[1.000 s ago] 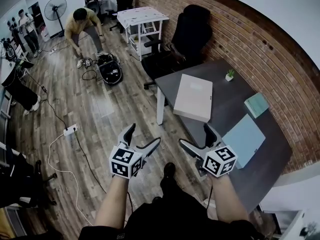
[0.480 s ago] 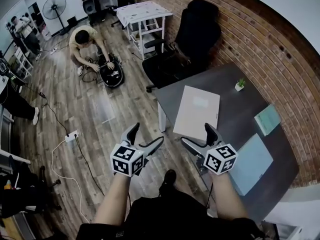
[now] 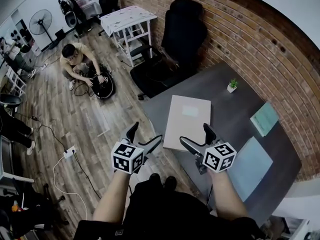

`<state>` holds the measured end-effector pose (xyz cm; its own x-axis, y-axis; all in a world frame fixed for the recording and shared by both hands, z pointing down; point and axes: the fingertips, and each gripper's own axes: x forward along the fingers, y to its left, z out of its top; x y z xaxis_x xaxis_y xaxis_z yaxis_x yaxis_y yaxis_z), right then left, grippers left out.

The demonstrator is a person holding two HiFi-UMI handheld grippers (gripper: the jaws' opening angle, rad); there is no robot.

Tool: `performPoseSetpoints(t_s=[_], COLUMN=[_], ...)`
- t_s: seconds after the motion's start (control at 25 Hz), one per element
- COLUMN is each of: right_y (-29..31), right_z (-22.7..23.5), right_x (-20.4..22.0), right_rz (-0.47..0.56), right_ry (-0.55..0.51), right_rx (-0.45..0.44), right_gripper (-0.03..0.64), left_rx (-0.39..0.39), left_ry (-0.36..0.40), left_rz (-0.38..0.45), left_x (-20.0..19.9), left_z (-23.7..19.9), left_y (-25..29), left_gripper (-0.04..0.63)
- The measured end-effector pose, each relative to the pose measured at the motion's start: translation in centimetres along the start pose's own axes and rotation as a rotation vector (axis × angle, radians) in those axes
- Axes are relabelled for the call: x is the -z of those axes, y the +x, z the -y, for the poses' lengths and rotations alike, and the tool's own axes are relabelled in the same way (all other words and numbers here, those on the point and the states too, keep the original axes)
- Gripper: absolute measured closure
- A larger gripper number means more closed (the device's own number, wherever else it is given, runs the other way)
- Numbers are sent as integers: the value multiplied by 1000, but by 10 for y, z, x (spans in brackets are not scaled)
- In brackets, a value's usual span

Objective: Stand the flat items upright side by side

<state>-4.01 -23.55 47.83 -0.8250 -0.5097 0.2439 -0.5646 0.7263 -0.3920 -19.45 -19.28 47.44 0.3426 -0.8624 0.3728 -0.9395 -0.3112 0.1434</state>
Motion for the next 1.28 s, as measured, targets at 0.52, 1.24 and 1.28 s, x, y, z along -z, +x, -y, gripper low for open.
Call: performPoseSetpoints(t_s=[0.52,1.24,1.28], right_y=[1,28,28], right_z=[101,176,178], right_x=[62,158,163], right_rz=[-207,-500,-514], right_ry=[127,390,406], right_rx=[256,386,388], right_gripper=[40,40,40], left_rx=[191,382,385], left_ry=[-43,-179,-180], left_rz=[-175,-463,-474], left_x=[49,142,146], left_z=[0,6,8], left_y=[94,189,192], left_gripper=[112,110,110])
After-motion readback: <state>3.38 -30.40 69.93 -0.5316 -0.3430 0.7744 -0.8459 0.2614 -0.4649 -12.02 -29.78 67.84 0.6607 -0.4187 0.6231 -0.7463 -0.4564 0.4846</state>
